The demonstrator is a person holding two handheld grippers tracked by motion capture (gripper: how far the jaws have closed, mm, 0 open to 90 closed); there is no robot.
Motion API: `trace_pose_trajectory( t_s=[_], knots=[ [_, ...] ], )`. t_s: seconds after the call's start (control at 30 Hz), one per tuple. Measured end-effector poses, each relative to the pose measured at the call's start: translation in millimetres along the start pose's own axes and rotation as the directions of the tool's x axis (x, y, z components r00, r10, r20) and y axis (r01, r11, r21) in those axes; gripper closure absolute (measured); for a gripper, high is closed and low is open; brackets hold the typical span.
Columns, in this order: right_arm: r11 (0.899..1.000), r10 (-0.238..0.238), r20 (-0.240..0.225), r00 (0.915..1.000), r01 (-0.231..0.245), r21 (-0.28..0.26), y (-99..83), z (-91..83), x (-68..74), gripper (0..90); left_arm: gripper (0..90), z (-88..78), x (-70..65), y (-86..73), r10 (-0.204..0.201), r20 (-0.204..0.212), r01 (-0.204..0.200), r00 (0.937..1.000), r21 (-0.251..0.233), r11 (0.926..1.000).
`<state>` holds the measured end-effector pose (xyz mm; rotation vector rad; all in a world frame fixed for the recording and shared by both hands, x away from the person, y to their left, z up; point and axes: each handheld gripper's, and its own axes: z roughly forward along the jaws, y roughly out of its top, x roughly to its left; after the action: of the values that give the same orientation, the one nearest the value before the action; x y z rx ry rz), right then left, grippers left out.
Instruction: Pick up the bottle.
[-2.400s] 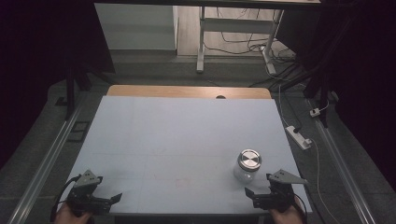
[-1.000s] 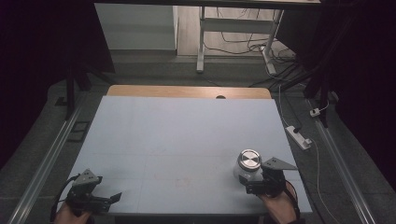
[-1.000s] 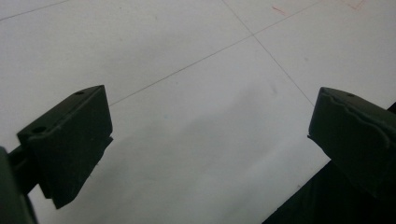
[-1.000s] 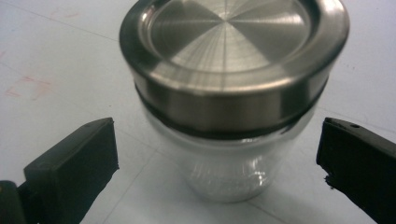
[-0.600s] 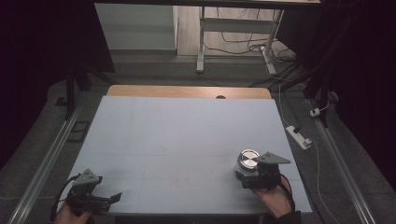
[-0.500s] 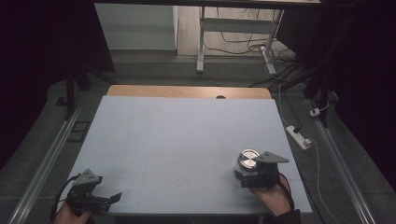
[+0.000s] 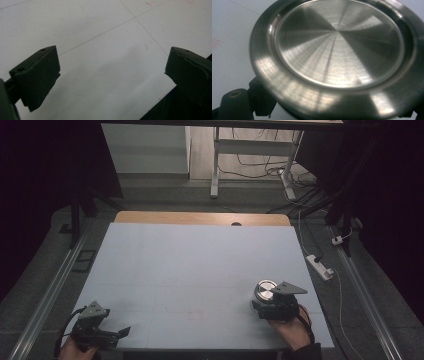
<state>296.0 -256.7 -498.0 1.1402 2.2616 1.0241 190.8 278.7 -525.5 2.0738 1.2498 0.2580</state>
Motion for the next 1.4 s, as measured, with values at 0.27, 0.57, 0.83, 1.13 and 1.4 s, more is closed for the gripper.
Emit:
trace_pose_trajectory(
  t_s=[0.27,0.57,0.83,1.13,1.4],
  knots=[
    [1.0,0.0,0.016,0.9999,0.0,-0.001,0.1,-0.8,1.8,14.6,0.9,-0.1,-0.5,0.0,0.004,-0.001,-0.004,1.0,0.002,1.0],
    [1.0,0.016,0.001,0.9999,-0.016,-0.01,1.2,-3.6,0.7,14.8,0.9,0.0,-0.5,0.1,0.005,0.001,-0.005,1.0,0.003,1.0],
    [0.999,-0.012,-0.015,0.9998,0.011,-0.038,7.3,-8.2,5.4,14.7,0.9,0.1,-0.4,0.2,0.002,0.0,-0.002,1.0,0.002,1.0],
    [0.998,-0.046,-0.063,0.9969,0.043,-0.048,23.1,-4.1,16.6,14.8,0.8,-0.1,-0.6,0.1,0.004,-0.001,-0.004,1.0,0.001,1.0],
    [0.997,-0.053,-0.13,0.9901,0.046,-0.058,33.0,4.2,26.7,14.8,0.8,0.1,-0.8,0.2,0.012,-0.002,-0.012,0.9999,0.001,0.9999]
  ],
)
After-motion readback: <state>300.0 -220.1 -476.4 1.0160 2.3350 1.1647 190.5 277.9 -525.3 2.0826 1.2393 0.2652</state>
